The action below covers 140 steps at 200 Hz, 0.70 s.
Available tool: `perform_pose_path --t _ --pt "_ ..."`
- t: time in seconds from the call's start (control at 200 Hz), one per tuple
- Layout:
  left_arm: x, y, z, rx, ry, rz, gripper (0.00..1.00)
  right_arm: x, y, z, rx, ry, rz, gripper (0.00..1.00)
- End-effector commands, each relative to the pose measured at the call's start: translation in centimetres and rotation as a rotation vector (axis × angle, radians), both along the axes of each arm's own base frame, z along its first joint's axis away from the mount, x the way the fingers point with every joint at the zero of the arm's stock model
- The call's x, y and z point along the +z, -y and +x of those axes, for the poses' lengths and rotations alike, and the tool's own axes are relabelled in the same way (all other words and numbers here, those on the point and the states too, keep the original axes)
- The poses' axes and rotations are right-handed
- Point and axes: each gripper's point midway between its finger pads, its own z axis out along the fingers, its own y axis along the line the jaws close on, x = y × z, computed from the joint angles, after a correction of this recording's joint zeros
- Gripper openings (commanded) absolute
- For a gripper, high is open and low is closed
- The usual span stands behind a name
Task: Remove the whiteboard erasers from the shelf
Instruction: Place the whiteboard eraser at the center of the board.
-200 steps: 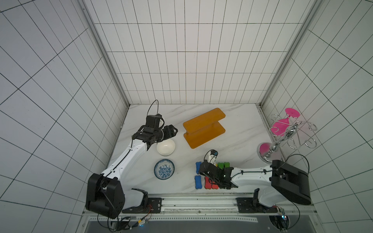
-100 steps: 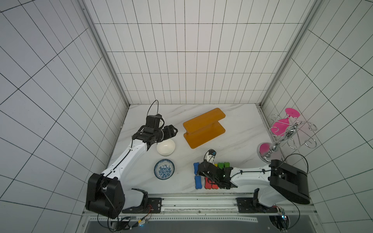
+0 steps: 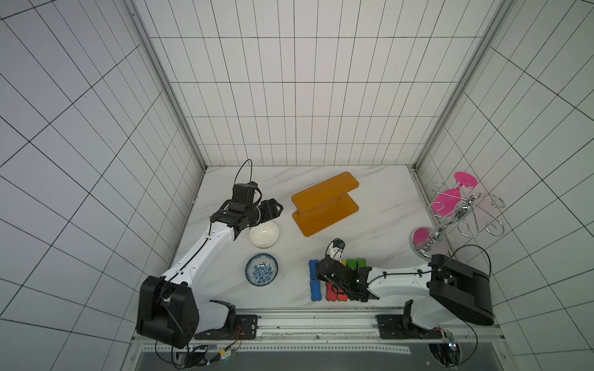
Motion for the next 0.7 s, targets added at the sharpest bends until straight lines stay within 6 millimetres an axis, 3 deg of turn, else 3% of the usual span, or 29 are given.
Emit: perform_pose_path --t 0.0,0.265,0.33,0.41,0.505,0.565,0.635,0.675,0.695 --pt "0.5 -0.3 0.1 0.008 0.03 0.002 0.8 0.3 0.6 0.3 -0.004 0.017 -0.008 0.2" --pt "1.1 -0.4 0.1 0.008 0.056 0.014 0.82 3.6 0.2 0.7 0.05 0.099 -0.044 0.28" --pt "1.8 -0.9 0.1 0.019 0.077 0.036 0.85 5.4 0.3 0.8 0.079 0.163 -0.061 0.3" --pt "3.2 -2.2 -0.7 0.03 0.148 0.132 0.96 8.6 1.2 1.4 0.118 0.306 -0.131 0.37" --pt "6.1 -5.3 -1.3 0.133 0.342 0.267 0.98 12.9 4.7 2.9 0.107 0.513 -0.29 0.42" --pt "8.2 -7.3 -1.7 0.207 0.438 0.343 0.98 15.8 8.1 4.3 0.006 0.659 -0.378 0.57" --pt "9.6 -9.5 -1.6 0.282 0.551 0.454 0.98 18.2 12.1 6.0 -0.135 0.831 -0.494 0.88" --pt "9.6 -11.3 -1.6 0.361 0.589 0.532 0.98 18.4 12.4 7.0 -0.076 0.908 -0.521 0.92" --pt "9.6 -12.3 -1.5 0.41 0.614 0.573 0.98 17.9 11.8 7.3 0.008 0.946 -0.524 0.99"
